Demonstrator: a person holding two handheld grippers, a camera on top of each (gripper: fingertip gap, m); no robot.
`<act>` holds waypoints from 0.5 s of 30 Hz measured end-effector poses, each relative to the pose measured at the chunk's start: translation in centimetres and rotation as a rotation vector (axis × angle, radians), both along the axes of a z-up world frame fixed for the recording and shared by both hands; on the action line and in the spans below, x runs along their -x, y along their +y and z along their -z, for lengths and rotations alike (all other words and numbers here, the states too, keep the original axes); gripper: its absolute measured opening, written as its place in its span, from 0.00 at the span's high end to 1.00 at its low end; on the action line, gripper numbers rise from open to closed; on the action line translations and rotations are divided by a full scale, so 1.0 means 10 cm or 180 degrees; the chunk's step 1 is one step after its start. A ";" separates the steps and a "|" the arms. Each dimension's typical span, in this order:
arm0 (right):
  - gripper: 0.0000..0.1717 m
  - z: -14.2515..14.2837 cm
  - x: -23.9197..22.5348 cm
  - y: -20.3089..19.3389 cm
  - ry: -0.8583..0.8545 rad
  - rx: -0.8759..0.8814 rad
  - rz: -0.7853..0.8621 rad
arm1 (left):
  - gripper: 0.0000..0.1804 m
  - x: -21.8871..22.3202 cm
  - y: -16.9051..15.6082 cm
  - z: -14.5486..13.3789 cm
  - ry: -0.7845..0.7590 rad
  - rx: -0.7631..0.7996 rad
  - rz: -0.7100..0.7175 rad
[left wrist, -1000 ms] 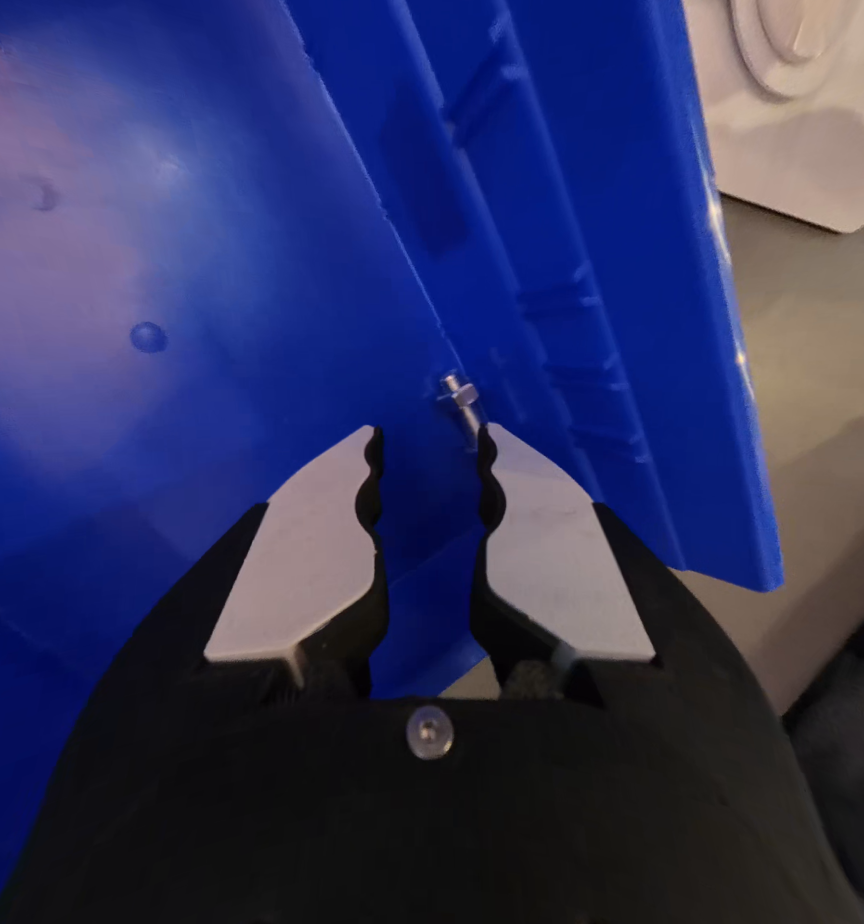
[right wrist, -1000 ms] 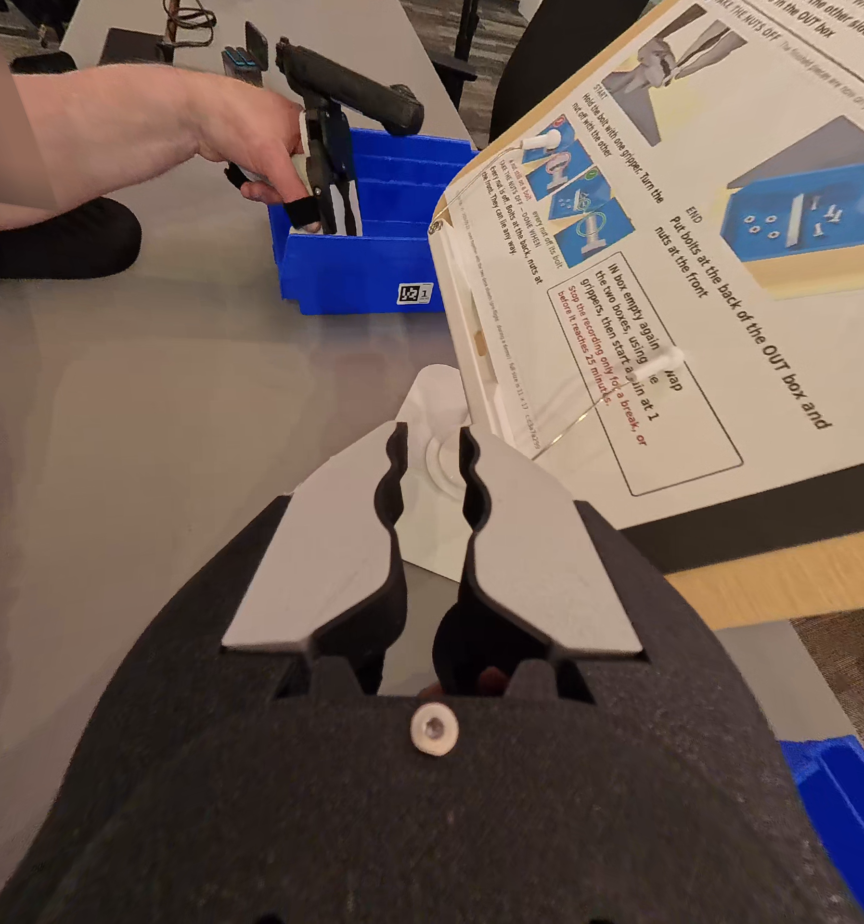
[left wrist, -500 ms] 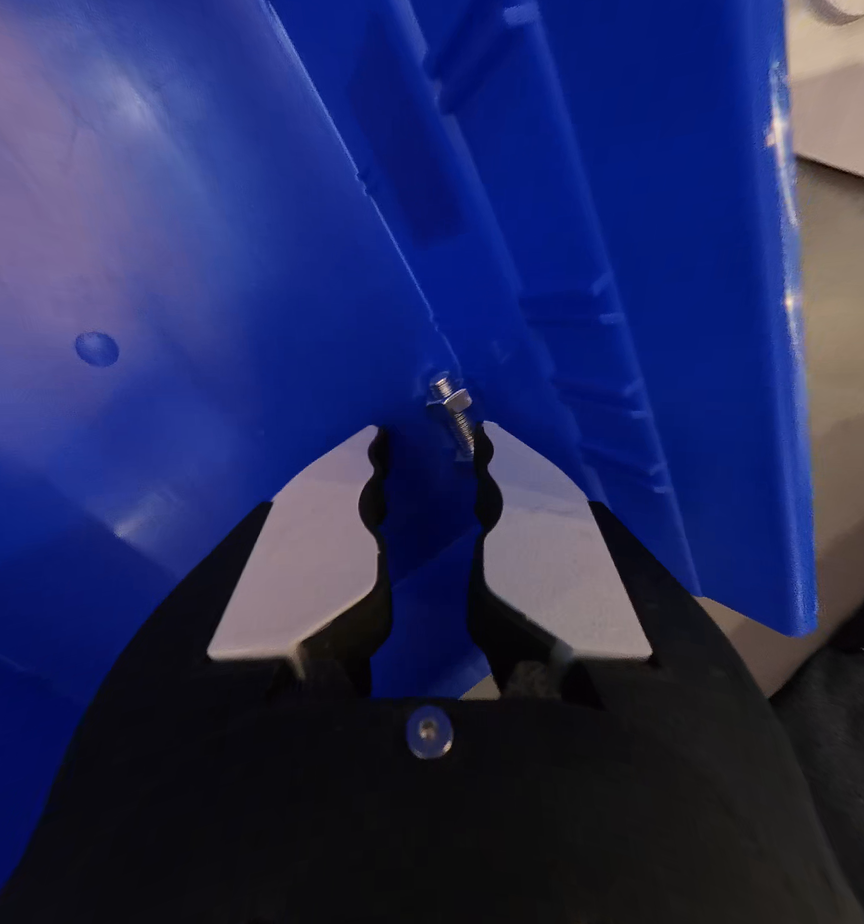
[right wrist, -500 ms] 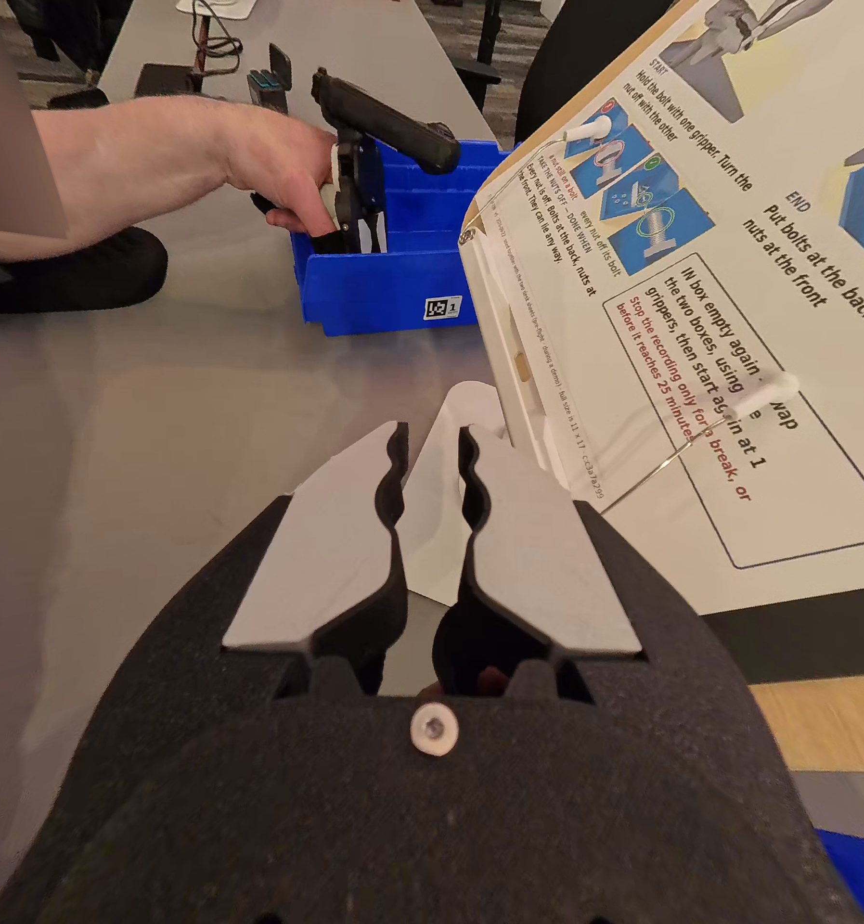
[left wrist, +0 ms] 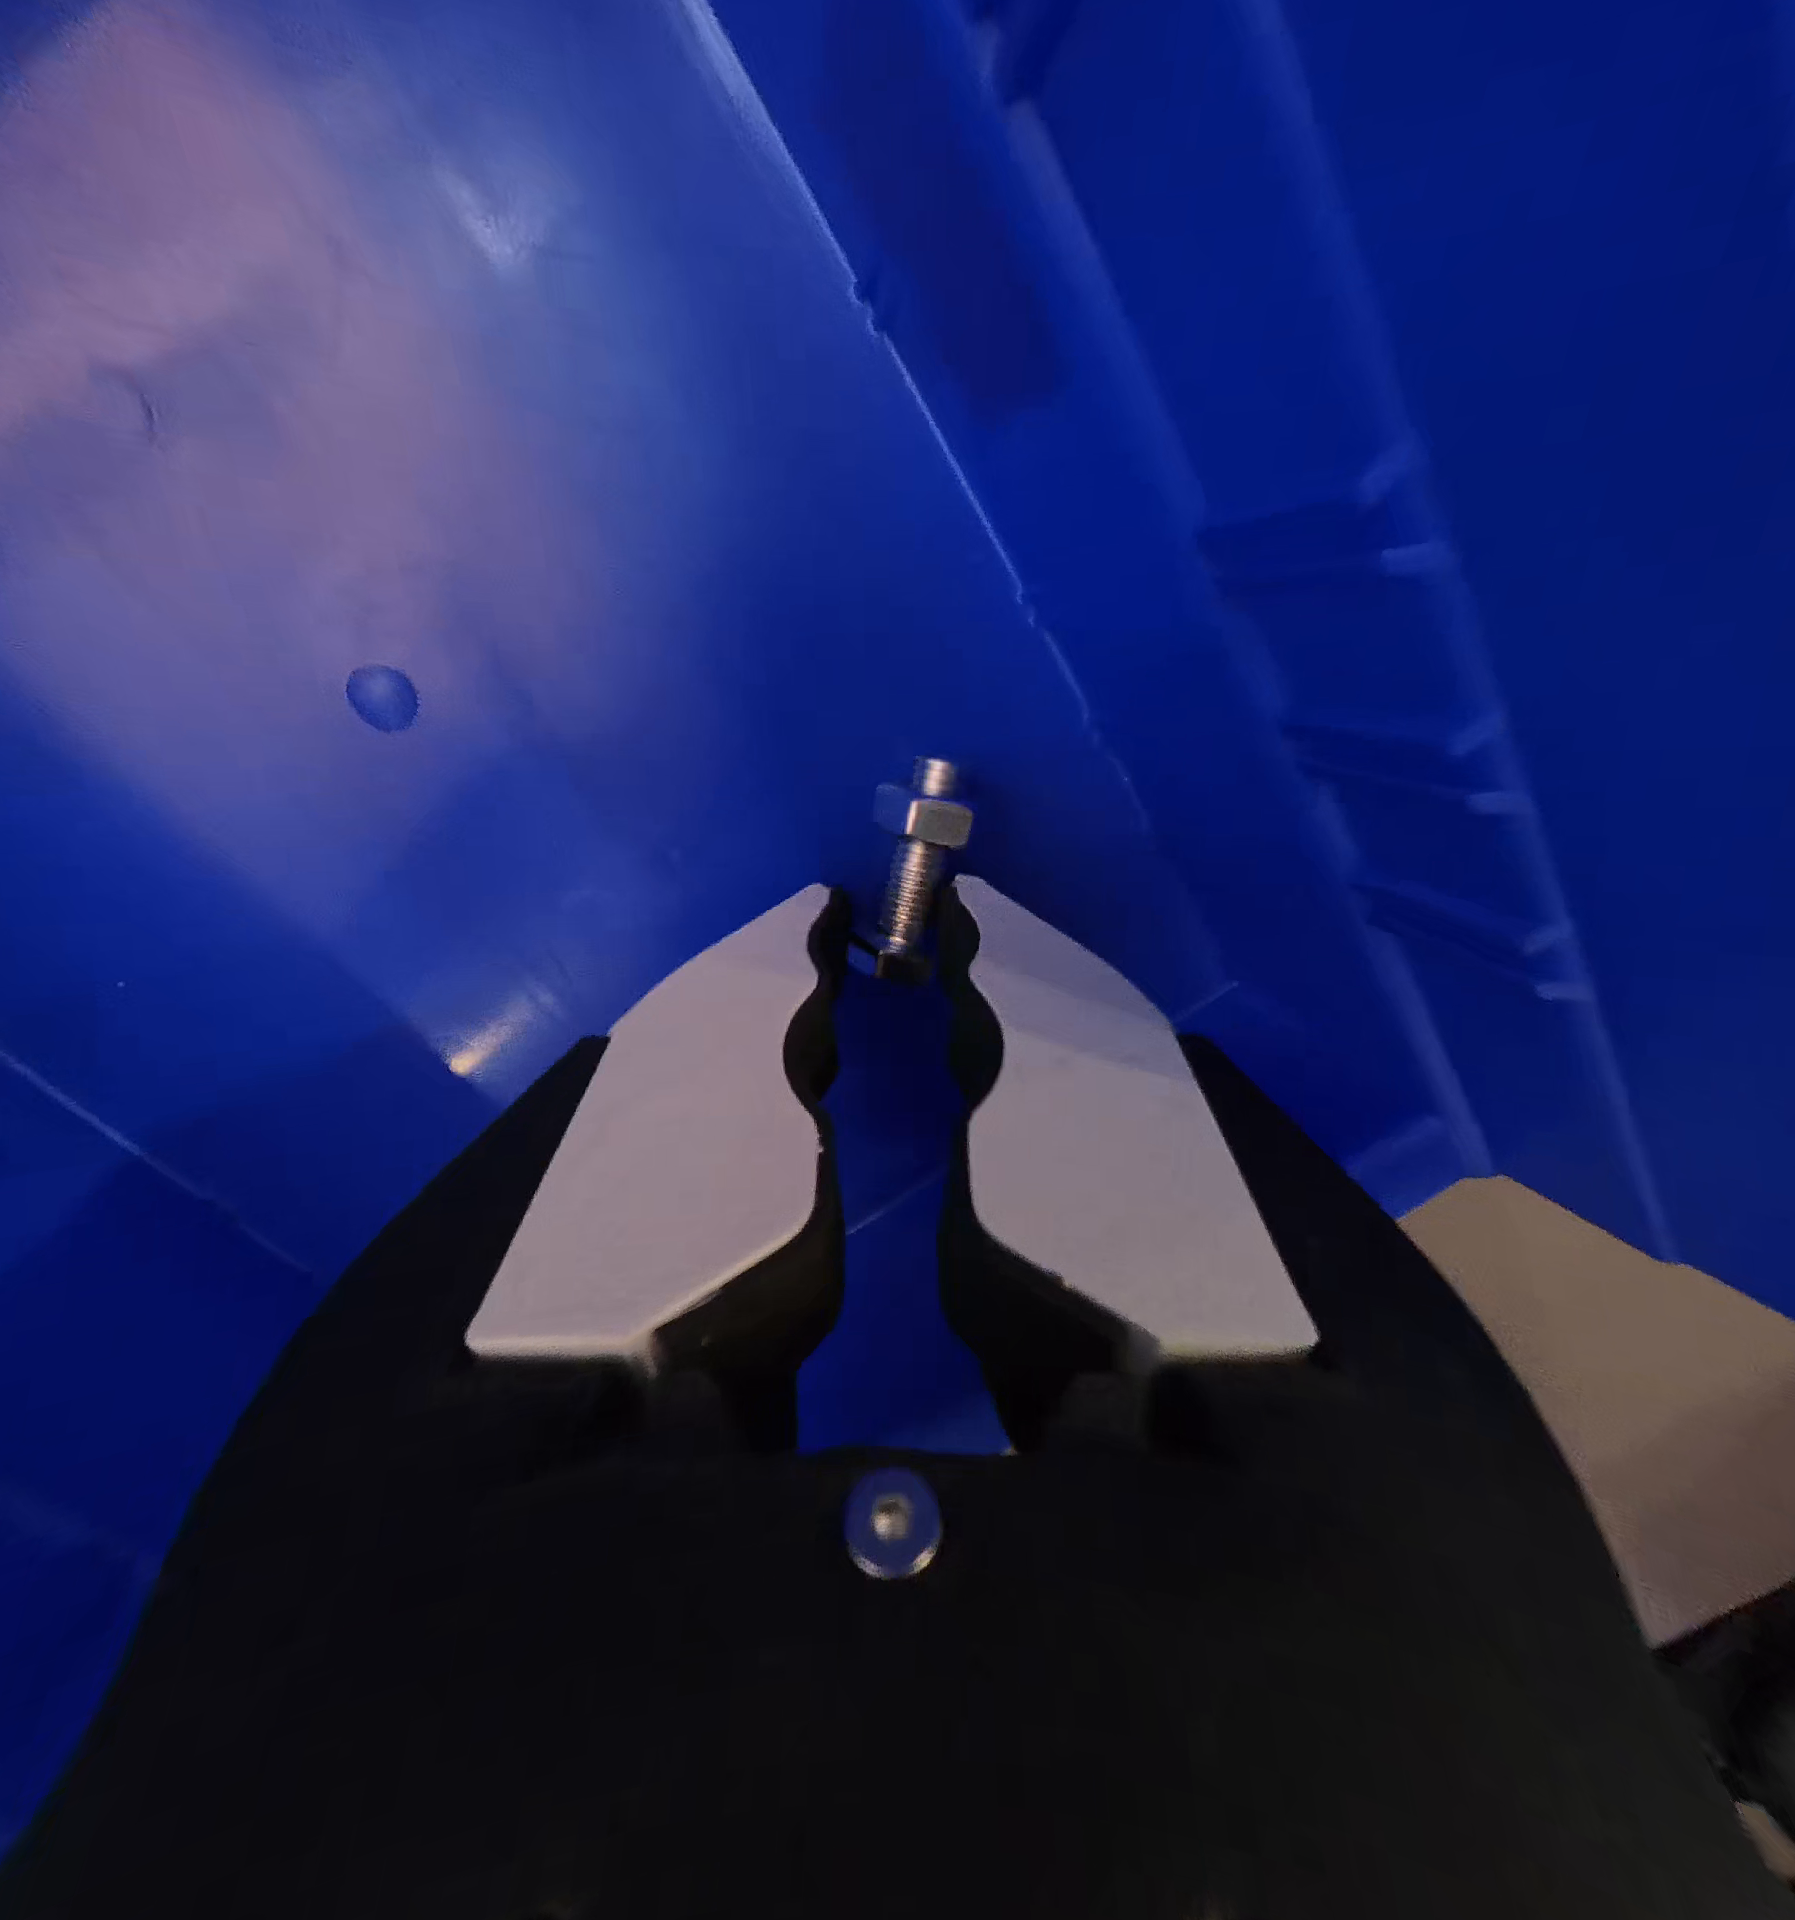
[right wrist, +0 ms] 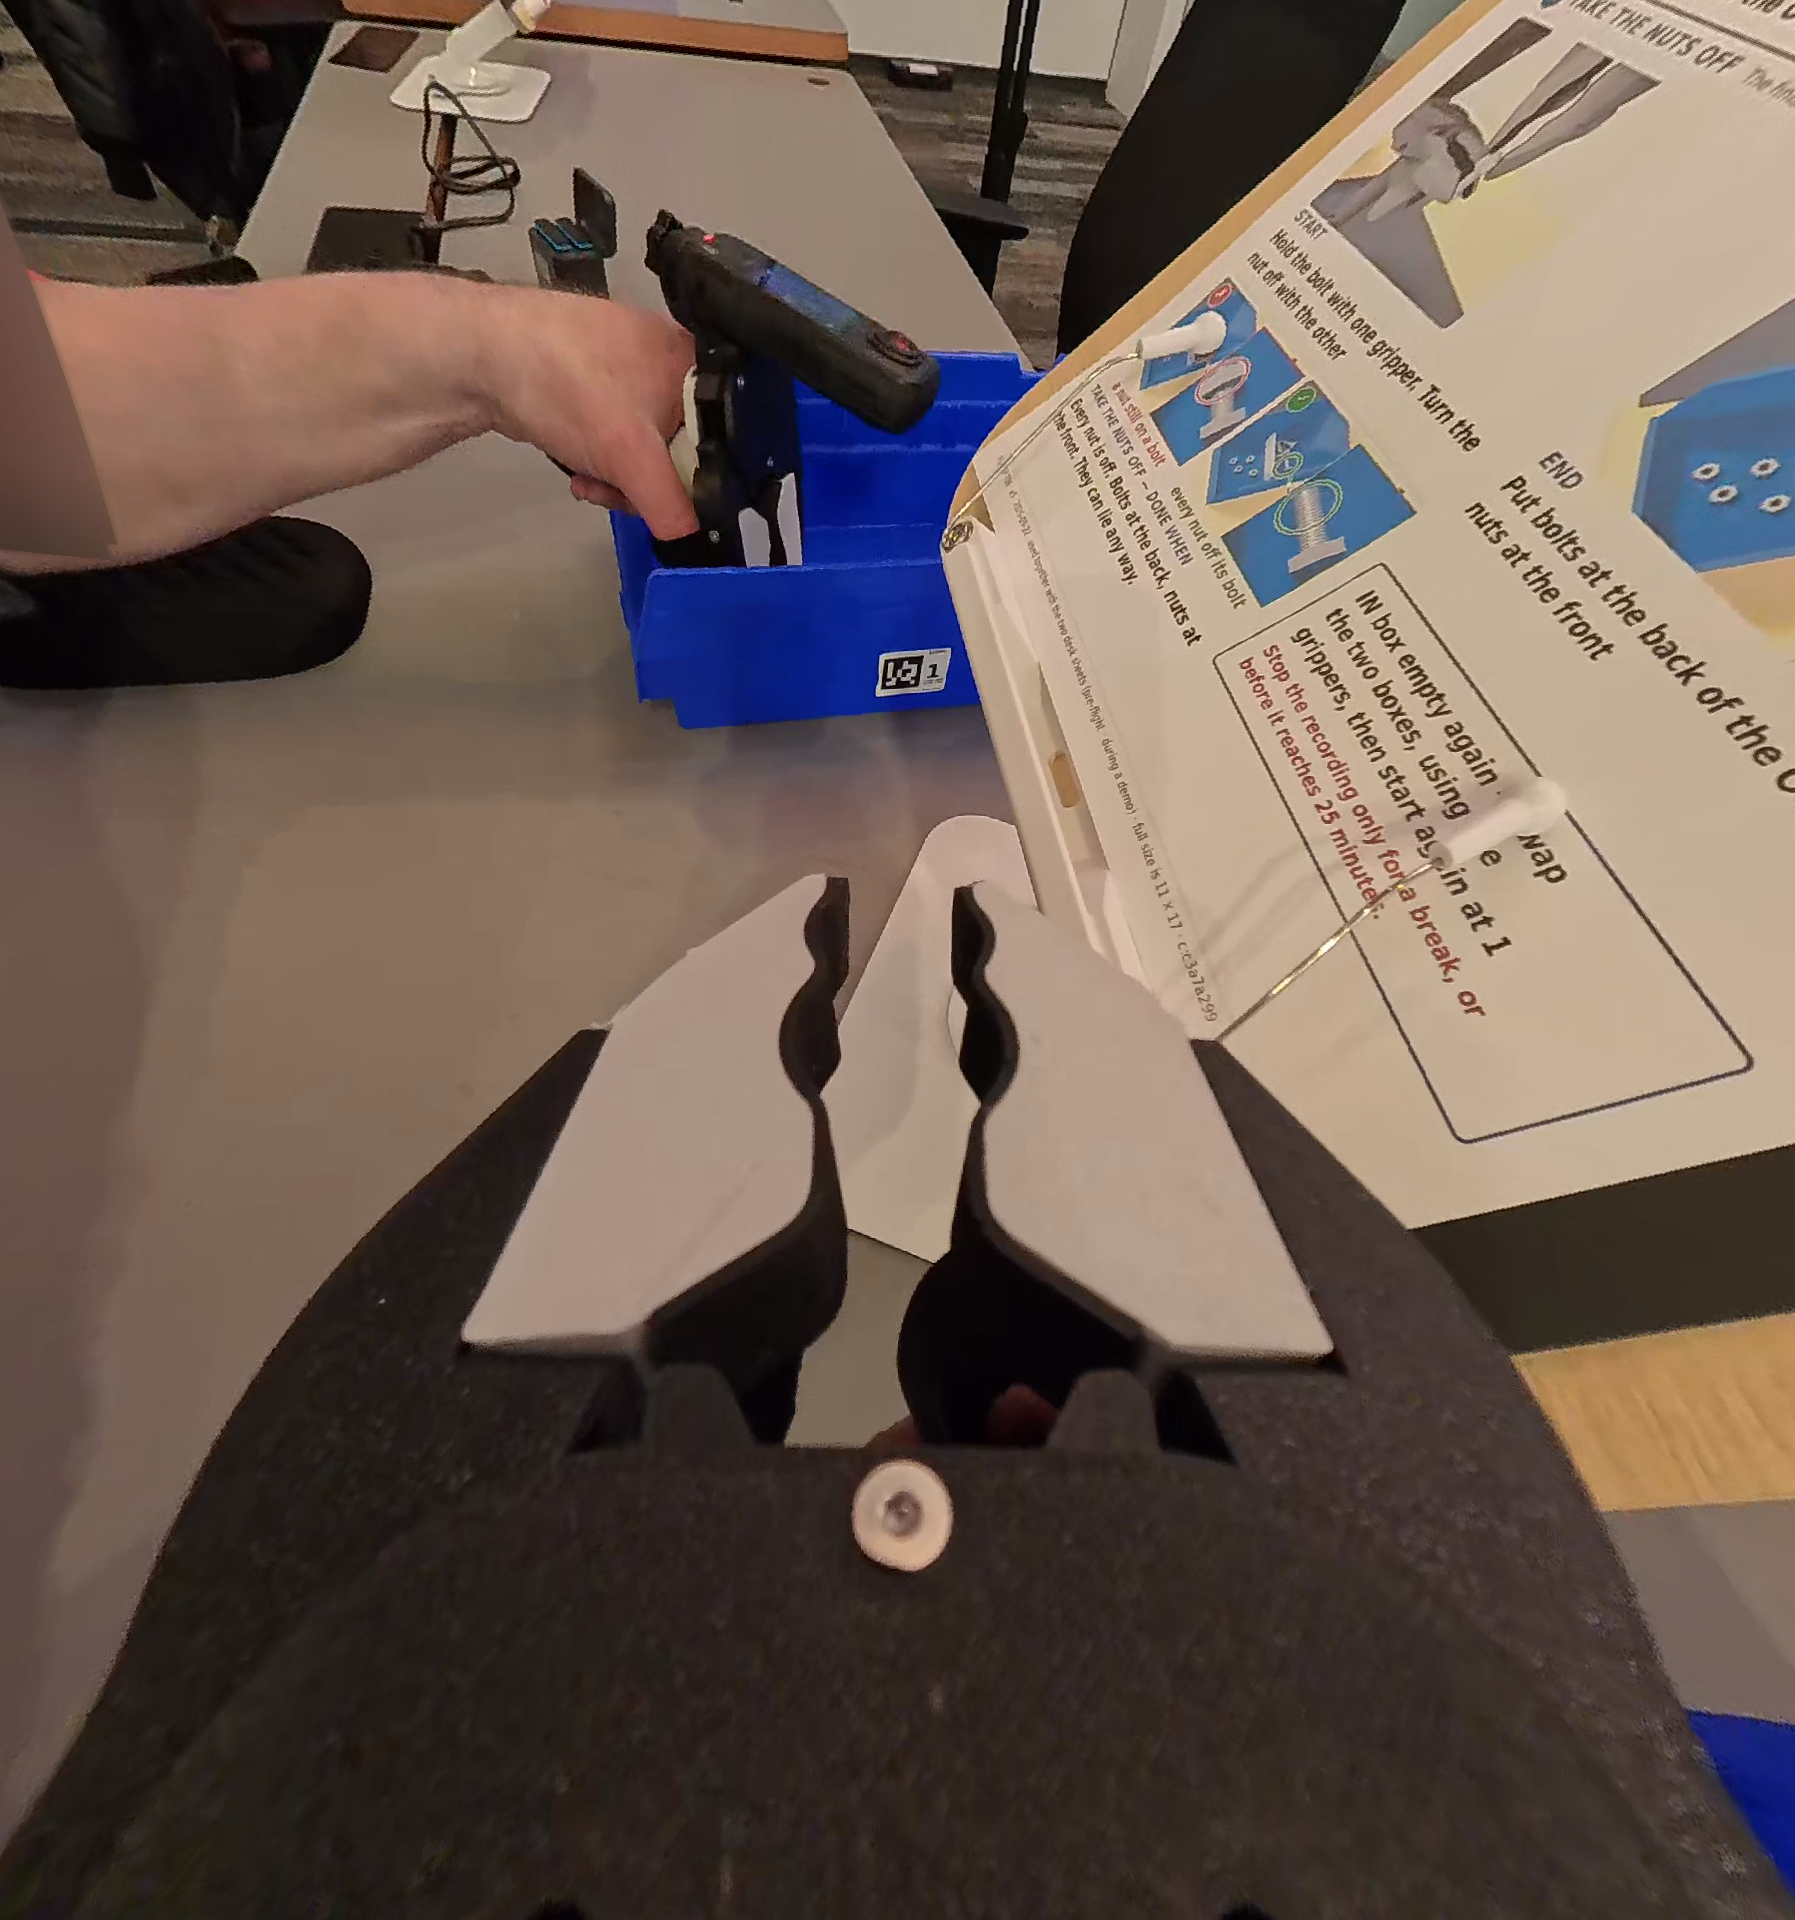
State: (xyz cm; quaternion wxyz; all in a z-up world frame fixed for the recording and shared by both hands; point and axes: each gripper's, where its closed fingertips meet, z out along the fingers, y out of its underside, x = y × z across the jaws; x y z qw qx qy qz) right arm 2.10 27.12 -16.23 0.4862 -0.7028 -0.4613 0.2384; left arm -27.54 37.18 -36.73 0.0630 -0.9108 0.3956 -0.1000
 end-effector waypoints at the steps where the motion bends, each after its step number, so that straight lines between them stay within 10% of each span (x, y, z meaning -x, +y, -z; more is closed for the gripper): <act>1: 0.89 -0.01 0.01 -0.01 0.0020 0.0005 -0.0018 | 0.91 0.01 0.01 0.00 0.0031 -0.0062 0.0023; 8: 0.89 -0.06 0.14 -0.11 0.0058 -0.0051 -0.0171 | 0.95 -0.08 0.08 -0.57 -0.0688 -0.0808 -0.0155; 15: 0.85 -0.25 0.44 -0.30 0.0430 -0.0161 -0.0409 | 0.95 -0.72 -0.43 -1.91 -0.2143 -0.1689 0.0340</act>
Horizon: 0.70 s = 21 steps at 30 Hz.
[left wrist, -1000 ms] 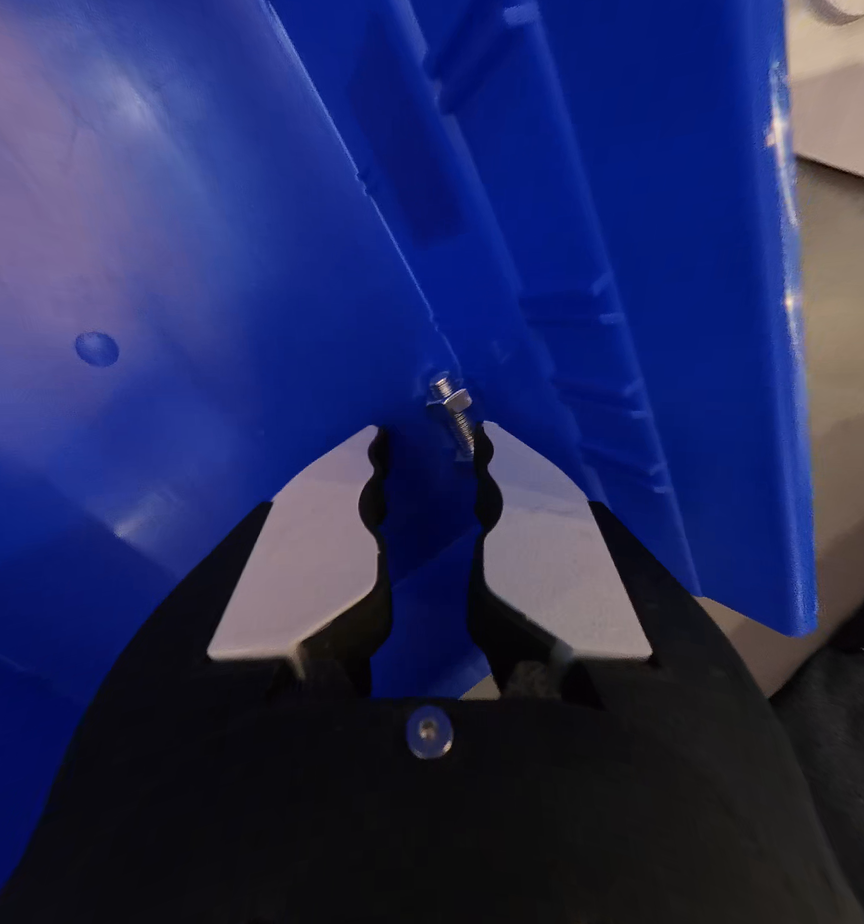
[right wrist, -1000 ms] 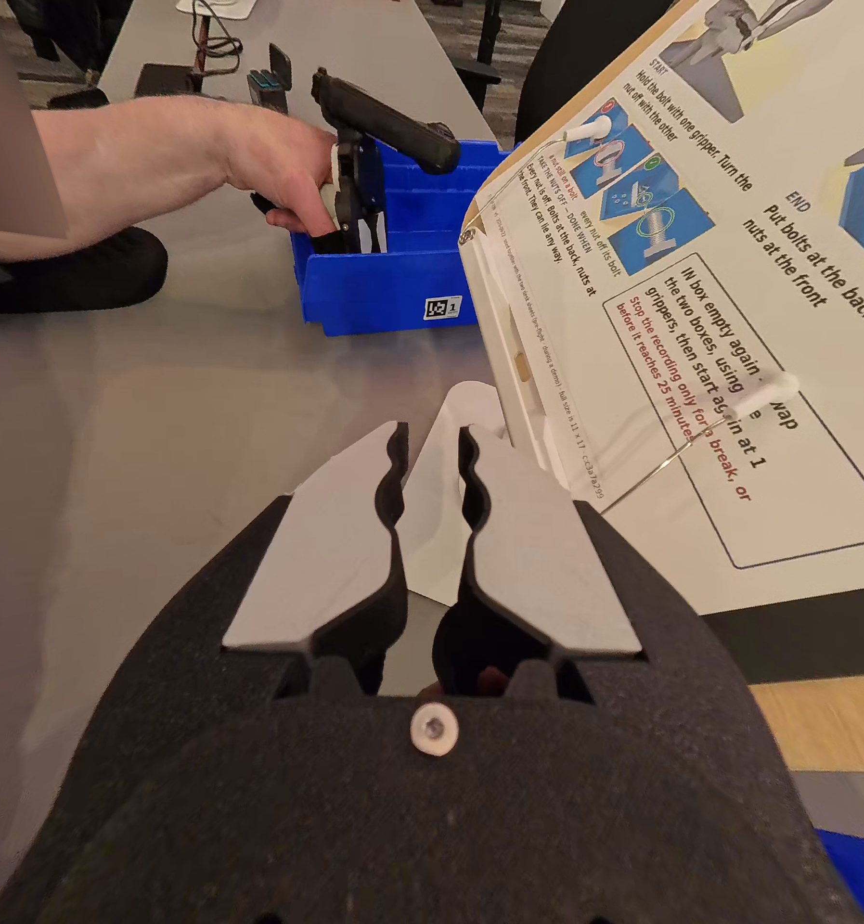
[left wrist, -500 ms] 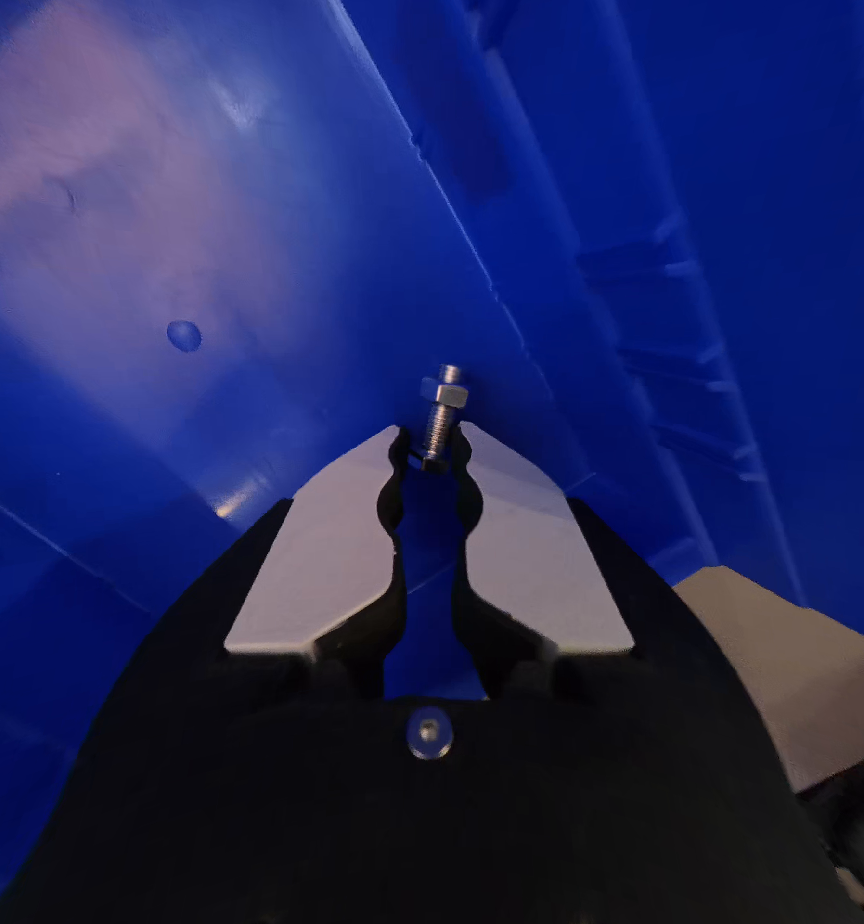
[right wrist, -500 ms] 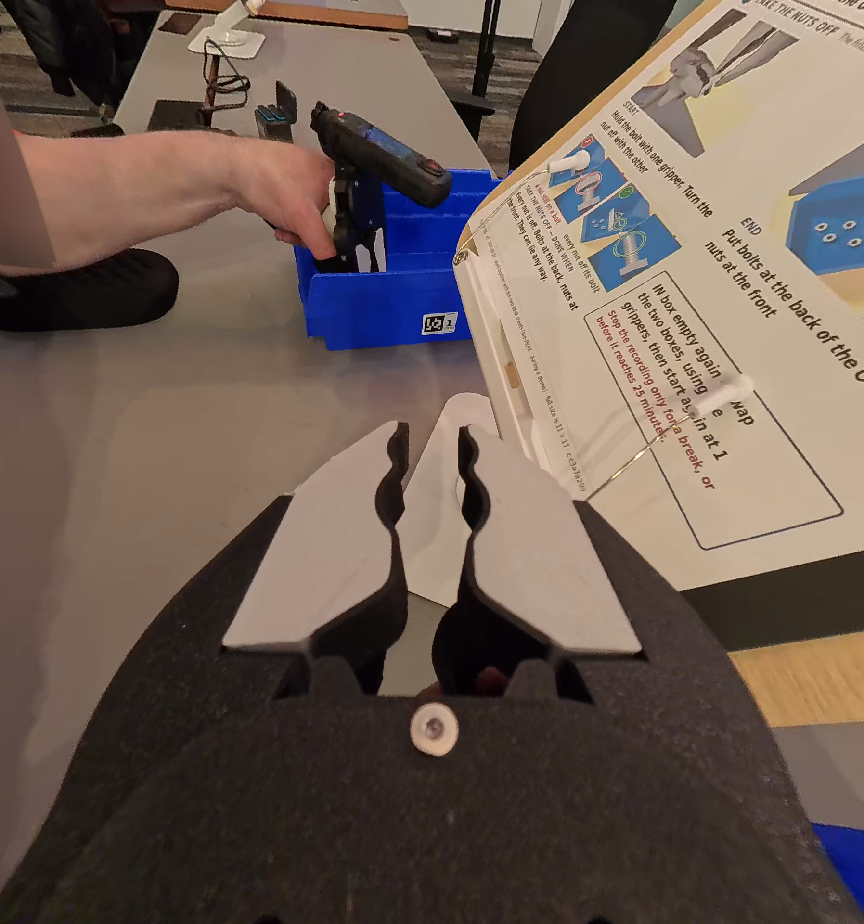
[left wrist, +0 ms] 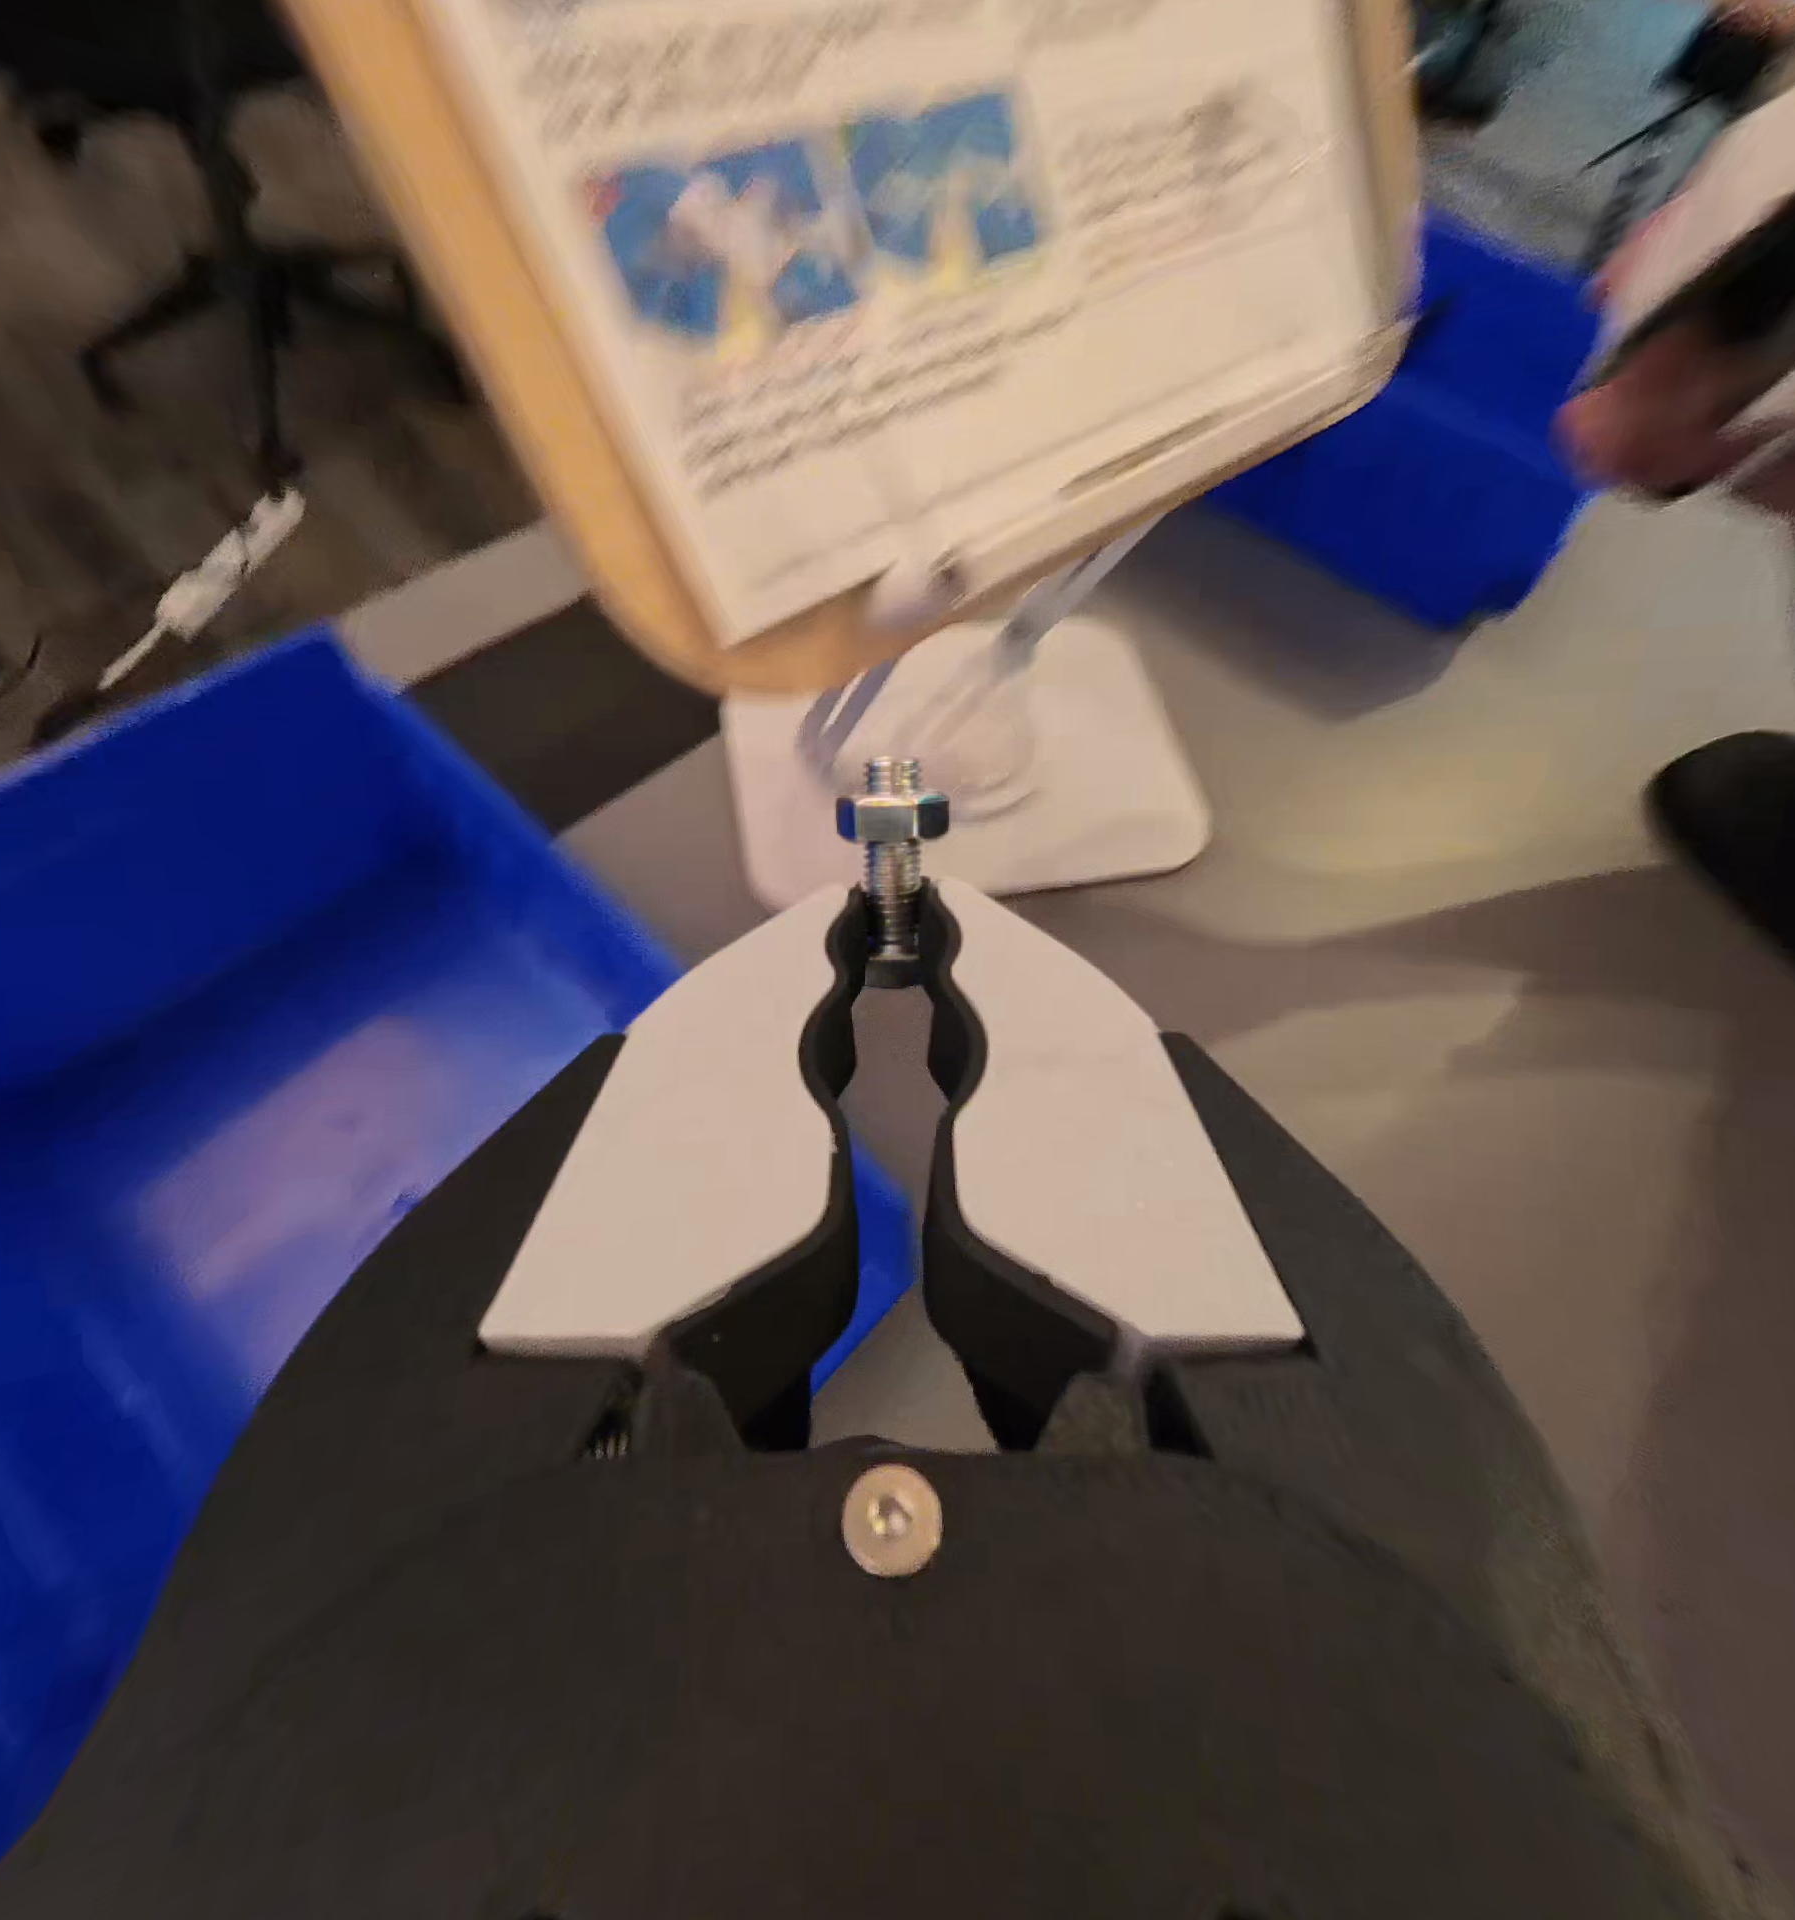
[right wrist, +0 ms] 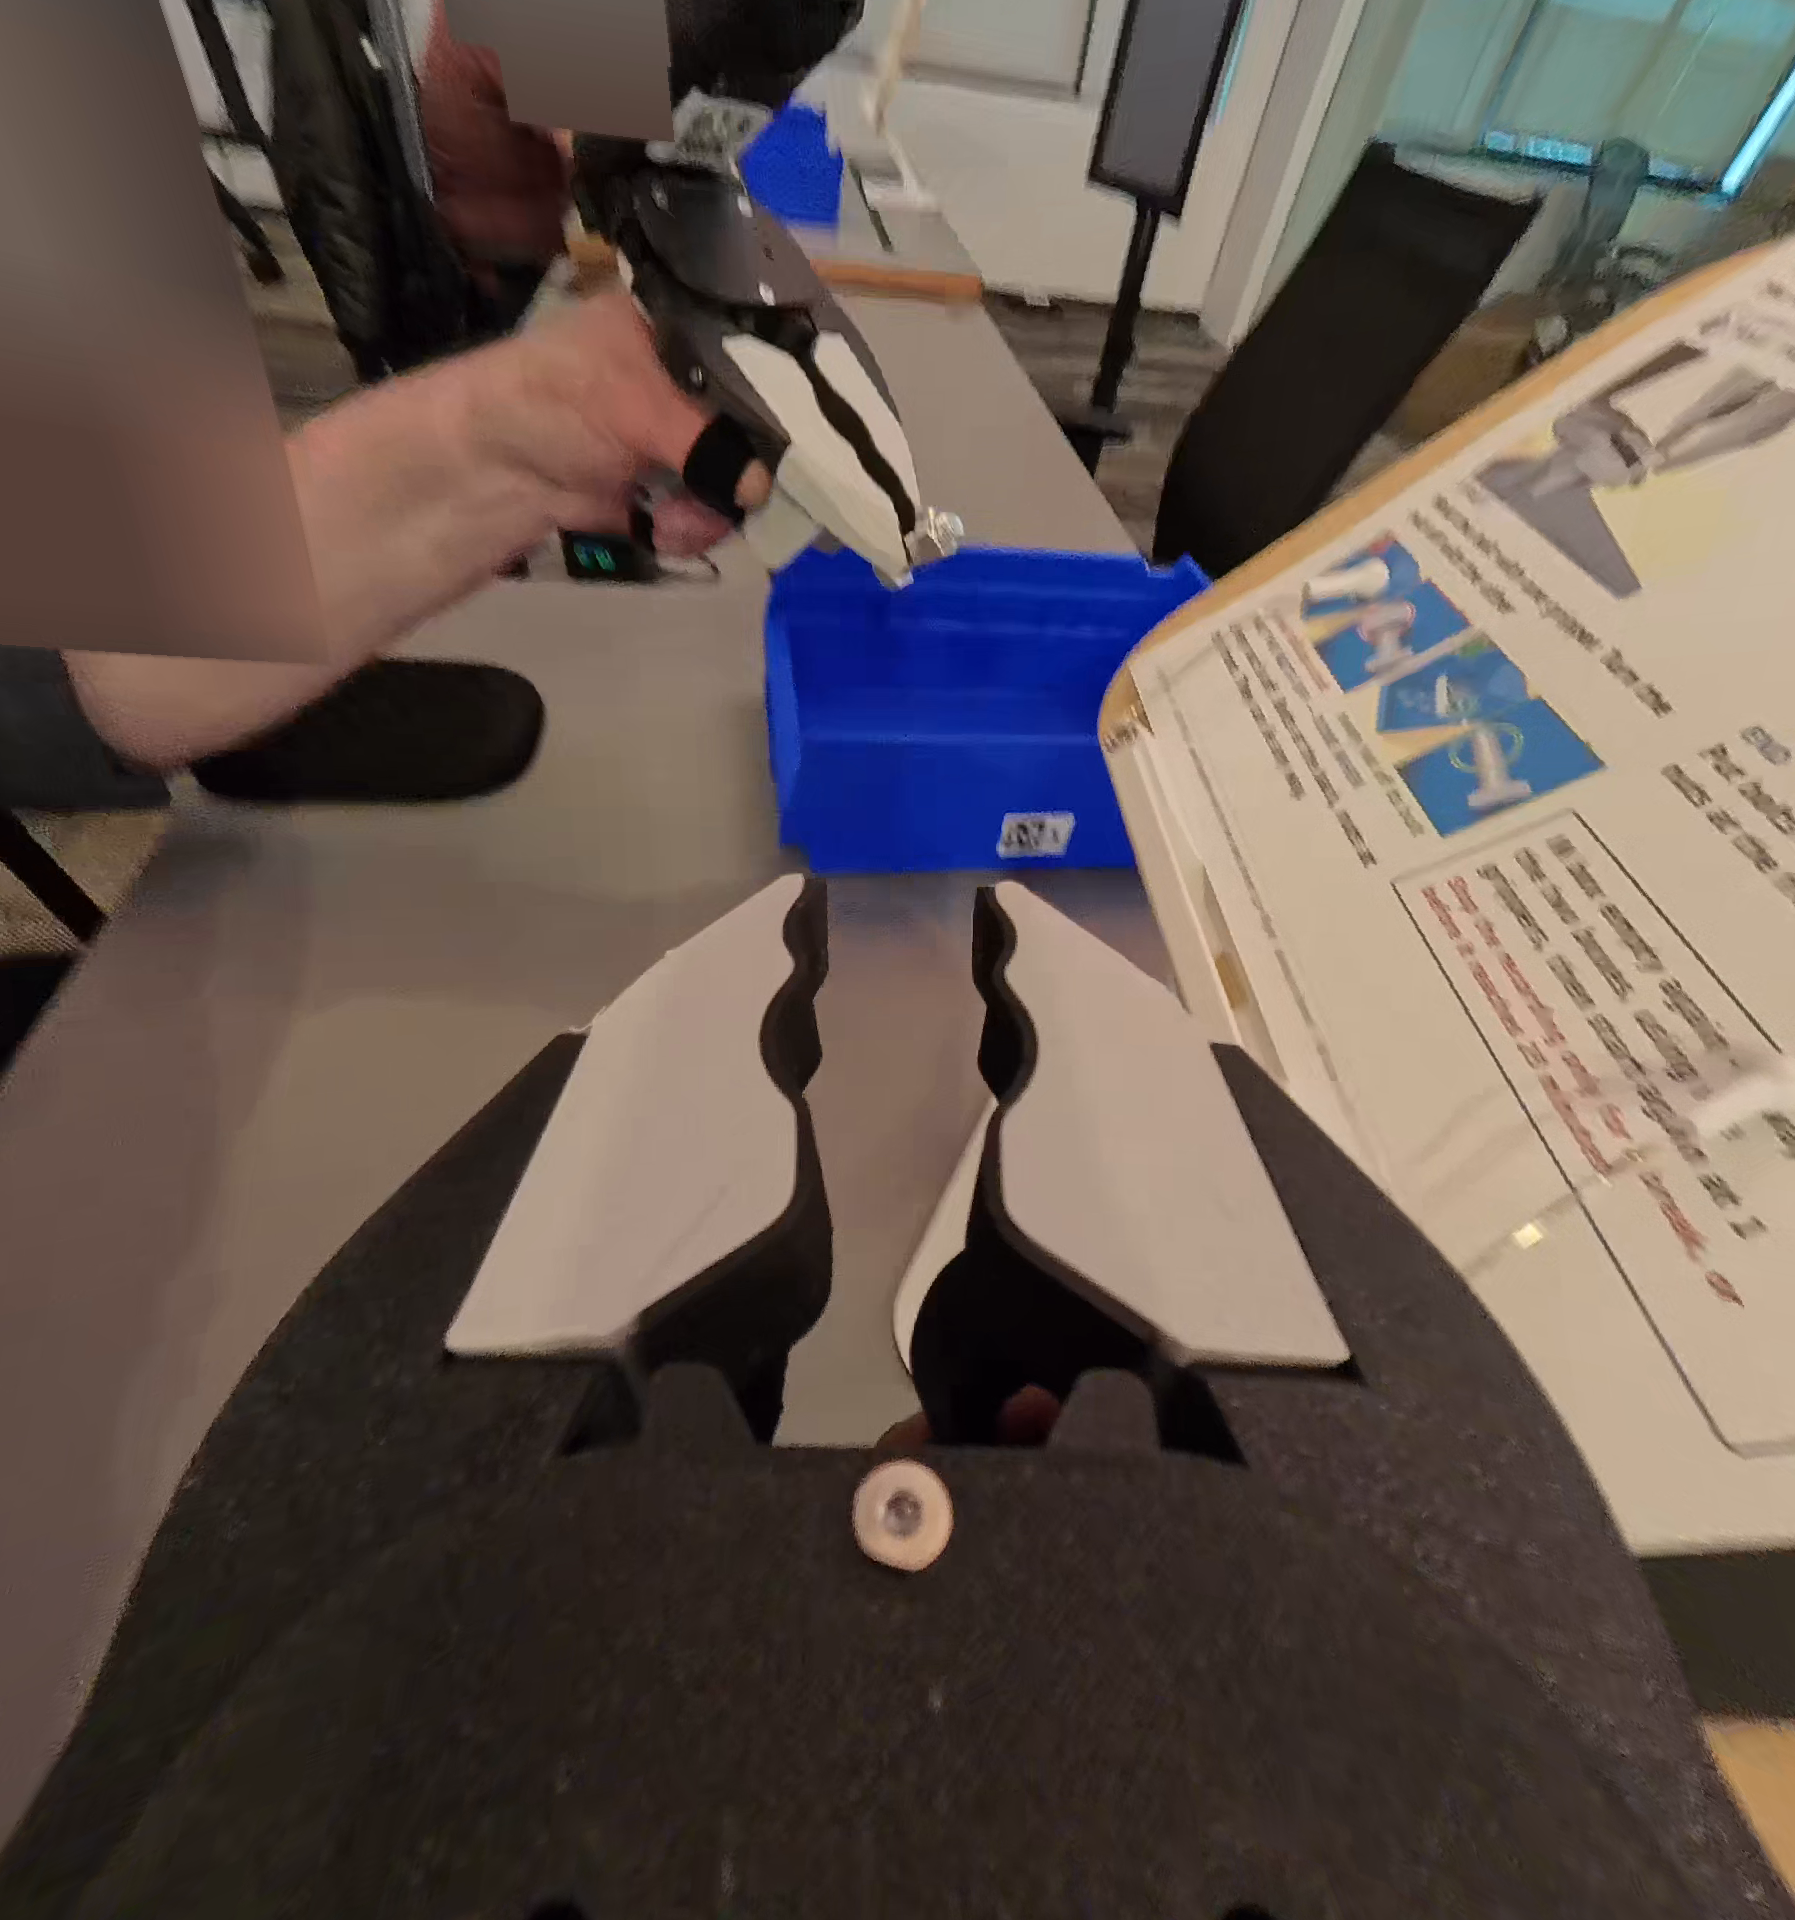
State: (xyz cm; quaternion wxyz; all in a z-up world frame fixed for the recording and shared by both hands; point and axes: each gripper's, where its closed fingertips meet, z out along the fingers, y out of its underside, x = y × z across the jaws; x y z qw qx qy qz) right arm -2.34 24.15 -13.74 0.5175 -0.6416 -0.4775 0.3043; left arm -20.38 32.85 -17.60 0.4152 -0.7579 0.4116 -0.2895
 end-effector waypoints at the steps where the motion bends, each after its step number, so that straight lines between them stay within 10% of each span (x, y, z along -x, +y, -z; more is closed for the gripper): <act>1: 0.84 -0.05 0.06 -0.04 0.0159 0.0027 -0.0077 | 0.95 -0.16 -0.11 -0.13 -0.0169 -0.0110 0.0152; 10: 0.78 -0.26 0.10 -0.01 0.1108 0.0178 -0.0162 | 0.95 -1.65 -0.83 -0.39 -0.1351 -0.0503 0.0962; 21: 0.88 -0.19 -0.08 0.05 0.1194 0.0385 -0.0346 | 0.95 -2.16 -0.89 -0.41 -0.1591 -0.0692 0.1148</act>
